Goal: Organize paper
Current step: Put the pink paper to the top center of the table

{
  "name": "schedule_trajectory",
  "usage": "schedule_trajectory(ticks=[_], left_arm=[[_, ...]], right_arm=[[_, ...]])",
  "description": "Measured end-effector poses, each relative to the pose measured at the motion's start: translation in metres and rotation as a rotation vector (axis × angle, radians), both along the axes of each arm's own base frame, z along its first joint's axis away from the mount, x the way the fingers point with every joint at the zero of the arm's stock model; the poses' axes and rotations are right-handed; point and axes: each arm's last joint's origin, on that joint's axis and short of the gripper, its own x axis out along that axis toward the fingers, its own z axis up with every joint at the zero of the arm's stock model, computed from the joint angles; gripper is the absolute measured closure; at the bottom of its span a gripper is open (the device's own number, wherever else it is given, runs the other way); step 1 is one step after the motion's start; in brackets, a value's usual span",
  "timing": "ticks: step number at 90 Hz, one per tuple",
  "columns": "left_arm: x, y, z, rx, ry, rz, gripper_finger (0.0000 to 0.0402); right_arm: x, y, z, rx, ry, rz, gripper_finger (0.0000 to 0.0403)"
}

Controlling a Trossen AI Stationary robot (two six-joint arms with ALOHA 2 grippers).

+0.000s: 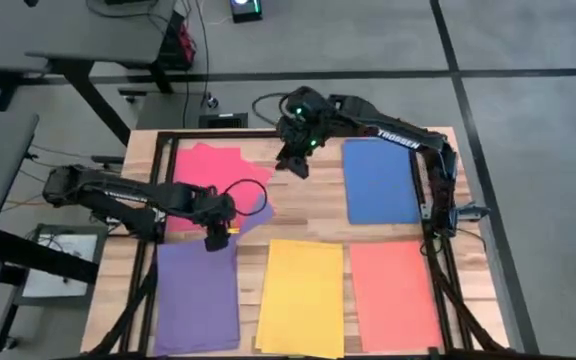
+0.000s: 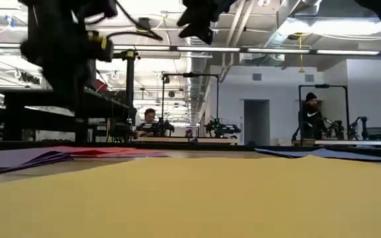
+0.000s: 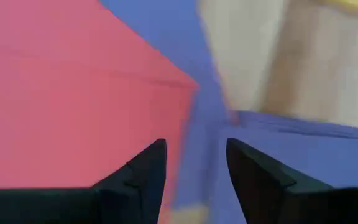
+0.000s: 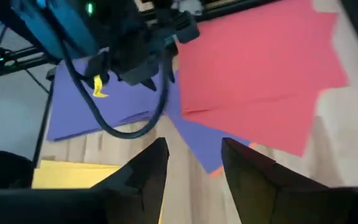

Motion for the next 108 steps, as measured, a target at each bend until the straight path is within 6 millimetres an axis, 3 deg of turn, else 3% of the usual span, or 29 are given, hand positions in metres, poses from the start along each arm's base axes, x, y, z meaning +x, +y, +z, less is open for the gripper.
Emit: schedule_trajectory(ticks=[24,51,88,98,108], left_arm=[[-0.009,0.003,-0.036,0.058,-0.010,-0.064,0.0251],[-0.005,0.002,-0.049,0.010,-0.165,-0.015,0.0251],[0.012,0.002,-0.090,-0.010,-0.054,0.068,0.0253],[0.013,0.001,-0.094,-0.027,-0.051,0.110,0.0282],[0.013,0.001,-0.094,-0.042,-0.054,0.116,0.0349]], right_arm=[[-0.015,-0.011,0.009,0.038,0.016,-0.081,0.0264],[-0.016,-0.010,0.007,0.031,0.041,-0.086,0.0265],[-0.023,-0.006,0.001,0.027,0.131,-0.045,0.0265],[-0.024,-0.005,0.000,0.033,0.149,-0.044,0.0265],[-0.024,-0.005,0.000,0.033,0.151,-0.043,0.0265]])
